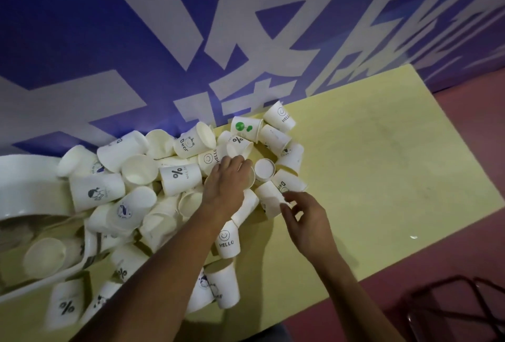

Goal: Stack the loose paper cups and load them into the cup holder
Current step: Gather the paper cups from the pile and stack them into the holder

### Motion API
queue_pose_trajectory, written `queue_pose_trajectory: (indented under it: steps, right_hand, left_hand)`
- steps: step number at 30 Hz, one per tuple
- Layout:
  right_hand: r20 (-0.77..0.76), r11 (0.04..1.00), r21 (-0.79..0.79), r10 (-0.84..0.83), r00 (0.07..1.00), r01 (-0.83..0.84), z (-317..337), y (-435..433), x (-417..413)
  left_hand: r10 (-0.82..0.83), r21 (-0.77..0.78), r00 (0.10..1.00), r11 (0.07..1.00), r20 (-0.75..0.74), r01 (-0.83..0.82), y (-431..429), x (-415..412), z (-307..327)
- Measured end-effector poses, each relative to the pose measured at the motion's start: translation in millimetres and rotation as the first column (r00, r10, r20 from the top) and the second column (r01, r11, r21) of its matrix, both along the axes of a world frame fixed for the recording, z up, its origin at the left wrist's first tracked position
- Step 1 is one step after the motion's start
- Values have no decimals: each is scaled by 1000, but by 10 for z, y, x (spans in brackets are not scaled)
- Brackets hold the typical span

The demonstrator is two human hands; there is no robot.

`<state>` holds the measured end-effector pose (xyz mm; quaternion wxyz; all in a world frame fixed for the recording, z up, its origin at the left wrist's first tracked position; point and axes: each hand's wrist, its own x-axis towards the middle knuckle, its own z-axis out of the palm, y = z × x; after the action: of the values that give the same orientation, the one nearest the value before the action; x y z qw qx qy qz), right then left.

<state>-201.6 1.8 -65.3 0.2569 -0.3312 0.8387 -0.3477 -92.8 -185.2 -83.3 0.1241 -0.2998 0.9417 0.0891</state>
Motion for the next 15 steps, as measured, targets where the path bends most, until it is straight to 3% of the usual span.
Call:
queue_pose_trajectory:
  steps: [4,7,10,15]
  right_hand:
    - [-29,1000,-4,-31,999,31,-37,-188,-296]
    - [-44,996,40,-73,996,75,-55,-420,-569]
    - [-55,989,127,-73,996,80,-120,-723,-867]
    - [-59,959,285,11,998,6,-209,-1309,-1229]
  left_hand:
    - [23,74,1000,997,-9,-22,-72,-46,74]
    - [126,182,982,978,-144,-99,-62,51,252]
    - [287,297,895,936,-342,-186,22,214,463]
    - [465,422,779,860,-421,-285,152,442,732]
